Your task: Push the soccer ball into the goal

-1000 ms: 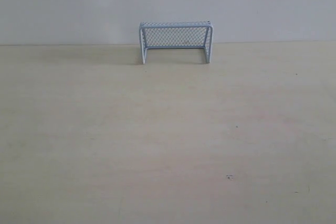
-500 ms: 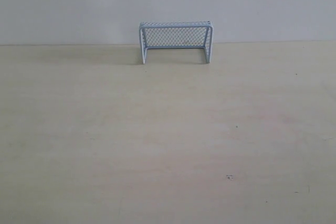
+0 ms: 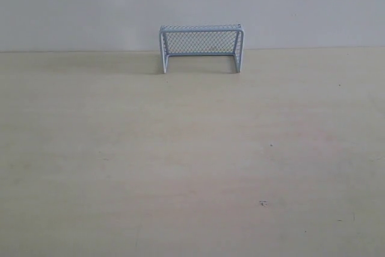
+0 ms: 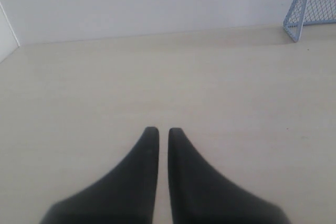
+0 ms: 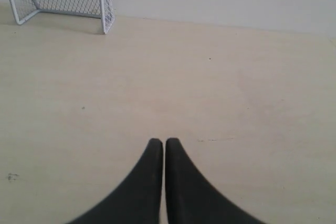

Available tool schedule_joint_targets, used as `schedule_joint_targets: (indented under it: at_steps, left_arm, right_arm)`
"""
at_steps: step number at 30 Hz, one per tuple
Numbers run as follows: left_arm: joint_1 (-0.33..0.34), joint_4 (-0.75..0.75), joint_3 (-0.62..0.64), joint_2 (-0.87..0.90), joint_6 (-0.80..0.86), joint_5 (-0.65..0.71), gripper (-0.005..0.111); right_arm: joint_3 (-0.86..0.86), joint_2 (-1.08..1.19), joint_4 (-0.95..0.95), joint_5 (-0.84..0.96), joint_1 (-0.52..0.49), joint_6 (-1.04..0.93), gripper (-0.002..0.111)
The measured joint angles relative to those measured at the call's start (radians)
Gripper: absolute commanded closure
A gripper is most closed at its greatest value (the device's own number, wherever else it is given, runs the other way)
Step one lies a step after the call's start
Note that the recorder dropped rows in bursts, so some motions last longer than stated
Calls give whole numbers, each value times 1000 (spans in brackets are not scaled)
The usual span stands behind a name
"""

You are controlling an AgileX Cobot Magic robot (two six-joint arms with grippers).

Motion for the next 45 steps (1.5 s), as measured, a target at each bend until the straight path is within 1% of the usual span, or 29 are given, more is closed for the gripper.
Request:
schedule_joint_targets:
  at_steps: [18,23,45]
  left_arm:
    - [0,0,0,0,0,0,100]
    - [0,0,0,0,0,0,100]
    - [0,0,0,0,0,0,100]
  right_arm:
    - [0,0,14,8,0,17,108]
    - [0,0,14,8,27,19,108]
    - [0,0,14,8,21,54,108]
